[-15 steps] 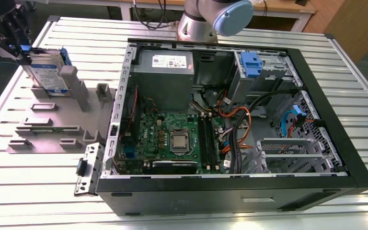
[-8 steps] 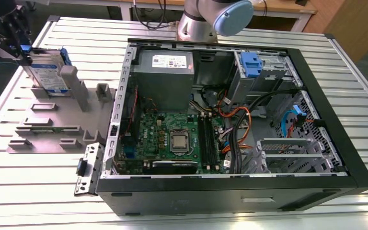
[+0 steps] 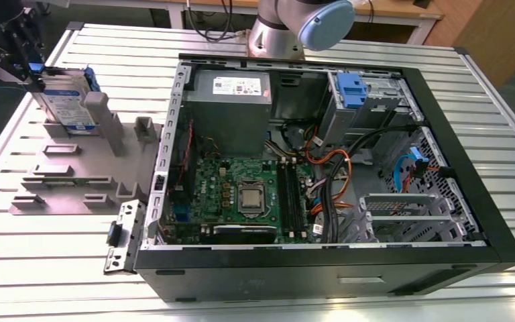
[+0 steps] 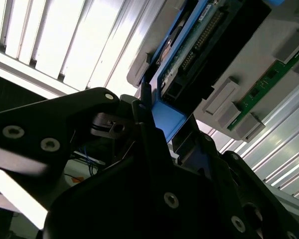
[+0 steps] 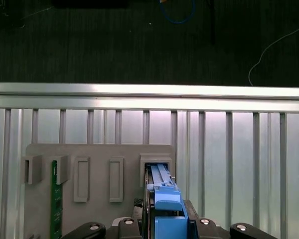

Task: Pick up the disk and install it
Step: 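Pick up the disk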

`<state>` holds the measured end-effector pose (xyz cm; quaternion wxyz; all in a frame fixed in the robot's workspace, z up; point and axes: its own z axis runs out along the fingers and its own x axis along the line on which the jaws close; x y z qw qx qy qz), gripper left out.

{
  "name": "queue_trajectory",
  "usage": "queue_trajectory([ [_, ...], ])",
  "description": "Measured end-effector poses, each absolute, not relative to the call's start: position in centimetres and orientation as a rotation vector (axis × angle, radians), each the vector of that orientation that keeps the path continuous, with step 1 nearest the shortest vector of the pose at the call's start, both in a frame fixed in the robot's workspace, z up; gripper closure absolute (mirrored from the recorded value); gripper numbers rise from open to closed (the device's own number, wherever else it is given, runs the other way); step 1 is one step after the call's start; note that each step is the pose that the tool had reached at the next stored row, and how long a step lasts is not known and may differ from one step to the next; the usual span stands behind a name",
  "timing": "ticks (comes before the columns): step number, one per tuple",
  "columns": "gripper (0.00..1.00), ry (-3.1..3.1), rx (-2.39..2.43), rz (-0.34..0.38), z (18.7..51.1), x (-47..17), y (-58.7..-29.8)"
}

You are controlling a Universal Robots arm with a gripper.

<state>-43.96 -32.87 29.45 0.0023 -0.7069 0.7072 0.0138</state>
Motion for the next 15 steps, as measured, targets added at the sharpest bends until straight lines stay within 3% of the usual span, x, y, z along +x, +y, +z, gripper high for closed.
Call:
queue_trajectory([
  [15, 0.58, 2.243, -2.216, 0.074, 28.99, -43.91, -32.87],
])
